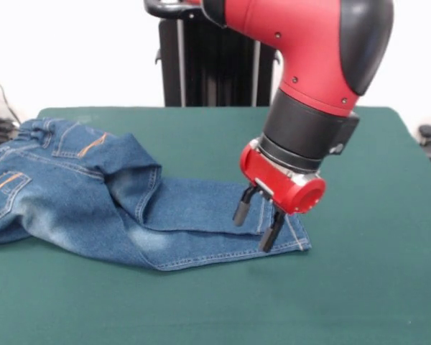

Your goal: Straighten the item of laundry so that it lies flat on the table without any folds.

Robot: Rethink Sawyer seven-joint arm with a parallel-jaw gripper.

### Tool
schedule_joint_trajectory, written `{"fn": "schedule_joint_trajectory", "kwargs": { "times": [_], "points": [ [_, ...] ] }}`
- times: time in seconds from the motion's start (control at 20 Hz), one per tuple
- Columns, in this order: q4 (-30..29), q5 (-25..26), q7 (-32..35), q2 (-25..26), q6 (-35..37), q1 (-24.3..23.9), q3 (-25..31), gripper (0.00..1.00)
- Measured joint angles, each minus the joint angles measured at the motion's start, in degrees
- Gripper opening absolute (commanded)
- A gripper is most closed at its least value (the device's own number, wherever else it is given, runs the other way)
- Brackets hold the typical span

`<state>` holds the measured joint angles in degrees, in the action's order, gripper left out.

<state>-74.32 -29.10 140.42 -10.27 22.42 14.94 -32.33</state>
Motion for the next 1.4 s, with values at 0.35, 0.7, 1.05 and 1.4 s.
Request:
{"fn": "schedule_joint_trajectory", "kwargs": {
  "times": [0.35, 0.7, 1.05, 1.4],
  "points": [
    [0.0, -1.25, 0.35, 0.15, 0.0, 0.84, 0.0, 1.0],
    [-0.54, -1.5, 0.35, -0.21, 0.0, 0.85, 0.0, 1.0],
    [-1.3, -1.5, 0.35, -0.97, -0.01, 0.72, 0.01, 1.0],
    [-3.58, -1.5, 0.35, -2.81, -0.25, 0.74, 0.01, 1.0]
  ]
}}
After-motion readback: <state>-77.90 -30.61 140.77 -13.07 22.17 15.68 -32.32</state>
